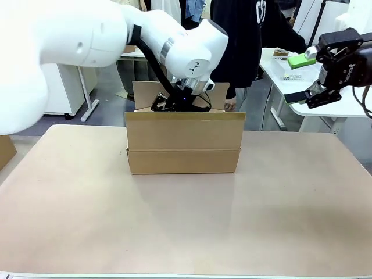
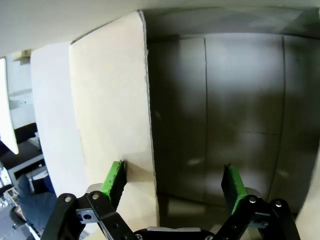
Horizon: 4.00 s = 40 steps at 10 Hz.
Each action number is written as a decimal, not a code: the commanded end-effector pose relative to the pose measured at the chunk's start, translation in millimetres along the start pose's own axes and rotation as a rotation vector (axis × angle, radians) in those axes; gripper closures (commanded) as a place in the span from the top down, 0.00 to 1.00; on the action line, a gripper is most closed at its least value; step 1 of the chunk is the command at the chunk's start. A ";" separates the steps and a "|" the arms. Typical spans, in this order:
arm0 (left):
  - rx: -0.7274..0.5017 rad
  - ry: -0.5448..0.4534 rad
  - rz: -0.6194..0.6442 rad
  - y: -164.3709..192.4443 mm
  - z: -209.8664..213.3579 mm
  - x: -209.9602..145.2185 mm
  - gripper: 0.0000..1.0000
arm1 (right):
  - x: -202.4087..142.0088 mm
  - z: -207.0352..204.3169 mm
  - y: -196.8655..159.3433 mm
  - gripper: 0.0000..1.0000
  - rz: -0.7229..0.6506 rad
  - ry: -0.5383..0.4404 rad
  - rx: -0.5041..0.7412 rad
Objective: Pack the gift set into the box.
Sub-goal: Place both hands on the side flaps of the Package Box and spread them outward.
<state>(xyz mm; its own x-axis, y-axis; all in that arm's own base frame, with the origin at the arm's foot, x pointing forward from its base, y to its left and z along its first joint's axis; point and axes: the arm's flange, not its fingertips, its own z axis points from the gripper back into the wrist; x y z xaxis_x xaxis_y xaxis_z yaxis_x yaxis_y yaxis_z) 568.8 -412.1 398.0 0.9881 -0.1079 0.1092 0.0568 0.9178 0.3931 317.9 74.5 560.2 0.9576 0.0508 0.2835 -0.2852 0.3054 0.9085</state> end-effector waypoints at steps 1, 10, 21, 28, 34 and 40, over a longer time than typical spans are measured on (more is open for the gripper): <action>0.087 0.000 0.020 0.8 -5.3 12.3 1.00 | 2.2 -2.2 0.1 1.00 0.026 -0.011 0.028; 0.357 0.154 0.201 45.5 -15.1 -10.0 1.00 | 2.2 -2.2 0.1 1.00 0.026 -0.011 0.028; 0.312 0.076 0.260 122.8 20.4 -8.0 1.00 | 2.2 -2.2 0.1 1.00 0.026 -0.011 0.028; 0.065 0.105 0.322 195.0 3.9 -21.8 1.00 | 2.2 -2.2 0.1 1.00 0.026 -0.011 0.028; -0.310 0.135 0.363 262.6 -31.4 -43.0 1.00 | 2.2 -2.2 0.1 1.00 0.026 -0.011 0.028; -0.755 0.098 0.270 306.5 -78.4 -61.8 1.00 | 2.2 -2.2 0.1 1.00 0.026 -0.011 0.028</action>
<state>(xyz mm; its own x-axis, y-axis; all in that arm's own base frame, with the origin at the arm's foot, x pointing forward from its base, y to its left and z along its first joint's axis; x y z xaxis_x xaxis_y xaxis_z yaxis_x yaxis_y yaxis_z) 550.0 -111.6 446.1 0.9842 0.1698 0.0507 -0.1442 0.9334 -0.3286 317.9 74.2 560.1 0.9577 0.0509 0.2834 -0.2851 0.3053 0.9086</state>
